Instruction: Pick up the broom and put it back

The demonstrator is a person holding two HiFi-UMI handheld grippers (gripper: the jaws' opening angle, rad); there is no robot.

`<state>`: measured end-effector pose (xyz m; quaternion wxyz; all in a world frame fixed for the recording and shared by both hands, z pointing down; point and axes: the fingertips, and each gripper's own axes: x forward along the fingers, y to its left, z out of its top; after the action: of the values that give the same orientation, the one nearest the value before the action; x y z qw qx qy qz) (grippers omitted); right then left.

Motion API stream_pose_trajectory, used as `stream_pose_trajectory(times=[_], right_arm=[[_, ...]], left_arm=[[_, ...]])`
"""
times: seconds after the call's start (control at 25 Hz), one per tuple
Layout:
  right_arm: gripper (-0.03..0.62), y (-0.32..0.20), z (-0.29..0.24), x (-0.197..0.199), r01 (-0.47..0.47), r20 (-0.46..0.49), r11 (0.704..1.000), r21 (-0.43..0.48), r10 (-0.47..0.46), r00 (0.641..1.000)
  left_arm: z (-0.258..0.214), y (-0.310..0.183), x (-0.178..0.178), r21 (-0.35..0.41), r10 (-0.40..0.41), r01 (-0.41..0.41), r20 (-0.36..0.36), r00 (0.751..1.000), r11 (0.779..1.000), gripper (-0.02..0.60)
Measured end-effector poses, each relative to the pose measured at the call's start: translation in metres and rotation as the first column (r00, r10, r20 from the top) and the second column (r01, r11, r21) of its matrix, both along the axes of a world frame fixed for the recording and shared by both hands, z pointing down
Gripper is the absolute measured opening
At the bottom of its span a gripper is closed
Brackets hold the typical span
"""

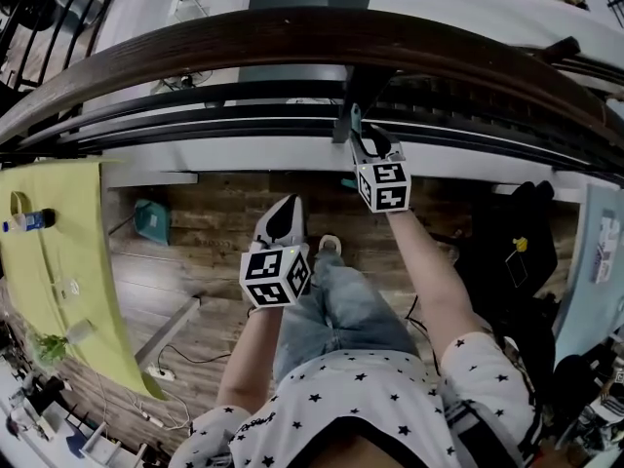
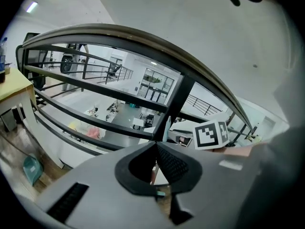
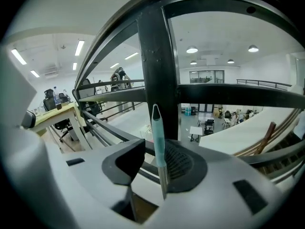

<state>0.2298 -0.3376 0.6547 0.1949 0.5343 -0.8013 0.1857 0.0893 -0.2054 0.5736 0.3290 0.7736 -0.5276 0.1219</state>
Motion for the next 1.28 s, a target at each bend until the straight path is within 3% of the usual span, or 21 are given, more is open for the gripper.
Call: stream_pose_trajectory(times=[0.76, 1.28], right_arm=[[0.090, -0.026, 0.040, -0.001, 0.017, -0.118, 0.999, -0.034, -0.021, 0.993], [0.086, 0.000, 0.029, -0.002, 0.017, -0.134, 0.999, -0.036, -0.021, 0.991]], left_arm=[[0.026, 0.012, -0.007, -0.044, -0.009, 0.010, 0.014, 1.000, 0.999, 0.011], [0.014, 0.017, -0.013, -0.025, -0.015, 0.015, 0.001, 1.000, 1.000, 0.011]])
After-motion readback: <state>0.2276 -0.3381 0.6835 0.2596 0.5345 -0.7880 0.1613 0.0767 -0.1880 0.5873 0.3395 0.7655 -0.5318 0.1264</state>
